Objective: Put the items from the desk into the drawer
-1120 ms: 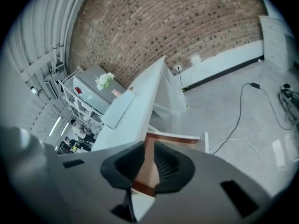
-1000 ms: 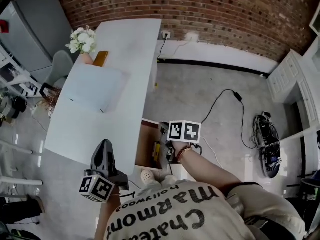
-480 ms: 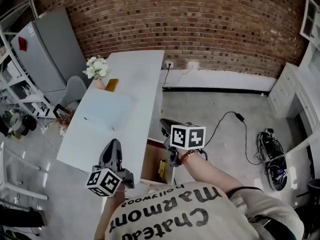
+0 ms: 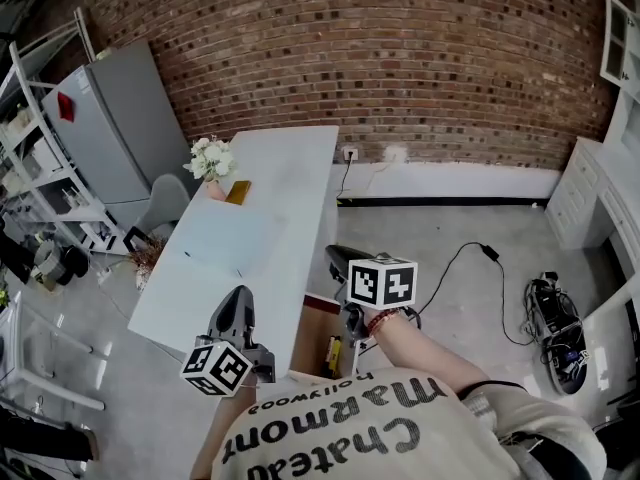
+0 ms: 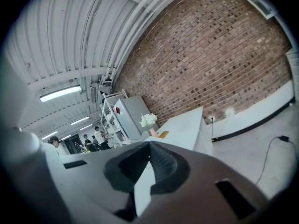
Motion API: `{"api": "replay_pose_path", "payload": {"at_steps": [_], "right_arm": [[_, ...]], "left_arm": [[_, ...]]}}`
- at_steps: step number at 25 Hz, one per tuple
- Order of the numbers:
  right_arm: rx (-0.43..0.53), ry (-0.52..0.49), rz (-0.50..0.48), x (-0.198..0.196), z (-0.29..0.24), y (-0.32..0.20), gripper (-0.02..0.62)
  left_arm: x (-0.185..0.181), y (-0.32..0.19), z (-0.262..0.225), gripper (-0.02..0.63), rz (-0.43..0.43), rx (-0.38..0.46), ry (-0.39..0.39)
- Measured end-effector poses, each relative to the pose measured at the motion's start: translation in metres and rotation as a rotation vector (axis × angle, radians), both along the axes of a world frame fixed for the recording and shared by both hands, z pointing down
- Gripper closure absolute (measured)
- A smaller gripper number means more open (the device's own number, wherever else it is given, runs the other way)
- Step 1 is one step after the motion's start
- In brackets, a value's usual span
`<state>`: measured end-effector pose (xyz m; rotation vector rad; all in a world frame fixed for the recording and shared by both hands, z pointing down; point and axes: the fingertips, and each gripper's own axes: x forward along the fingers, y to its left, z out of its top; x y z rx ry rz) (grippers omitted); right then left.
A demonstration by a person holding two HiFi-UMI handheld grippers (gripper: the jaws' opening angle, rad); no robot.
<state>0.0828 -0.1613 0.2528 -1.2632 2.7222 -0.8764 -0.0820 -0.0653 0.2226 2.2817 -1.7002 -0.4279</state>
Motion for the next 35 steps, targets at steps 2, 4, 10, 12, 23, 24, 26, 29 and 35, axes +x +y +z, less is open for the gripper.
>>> {"api": "replay_pose_path", "payload": {"at_steps": [2,4,10,12,23,24,26,29,35], "right_arm": [[0.003,0.006,0.001,0.004,0.0,0.001,0.592],[0.003,0.011,0.003,0.007,0.001,0.001,0.592],[-0.021,0.026,0.038,0.025,0.011,0.004,0.592],[-0.032,0.01,0.059,0.031,0.014,0.002,0.592],[-0.031,0.073,0.027,0.039,0.029,0.004,0.592],[-0.036,0.078,0.021,0.038,0.031,0.004,0.592],[-0.044,0.083,0.008,0.034,0.036,0.004,0.592],[-0.063,0.099,-0.005,0.03,0.047,0.003,0.592],[-0.119,0.124,-0.02,0.024,0.07,0.001,0.592]], "left_arm": [[0.001,0.001,0.0,0.604,-0.004,0.001,0.008],[0.003,0.002,0.001,0.604,-0.005,-0.001,0.017],[0.013,0.007,0.009,0.604,-0.004,-0.007,0.024],[0.014,0.007,0.012,0.604,-0.008,-0.011,0.028],[0.025,0.013,0.029,0.604,-0.019,-0.045,0.034],[0.024,0.013,0.03,0.604,-0.024,-0.048,0.035],[0.02,0.014,0.033,0.604,-0.037,-0.057,0.039],[0.014,0.015,0.043,0.604,-0.055,-0.078,0.05],[0.009,0.018,0.063,0.604,-0.079,-0.134,0.062]]}}
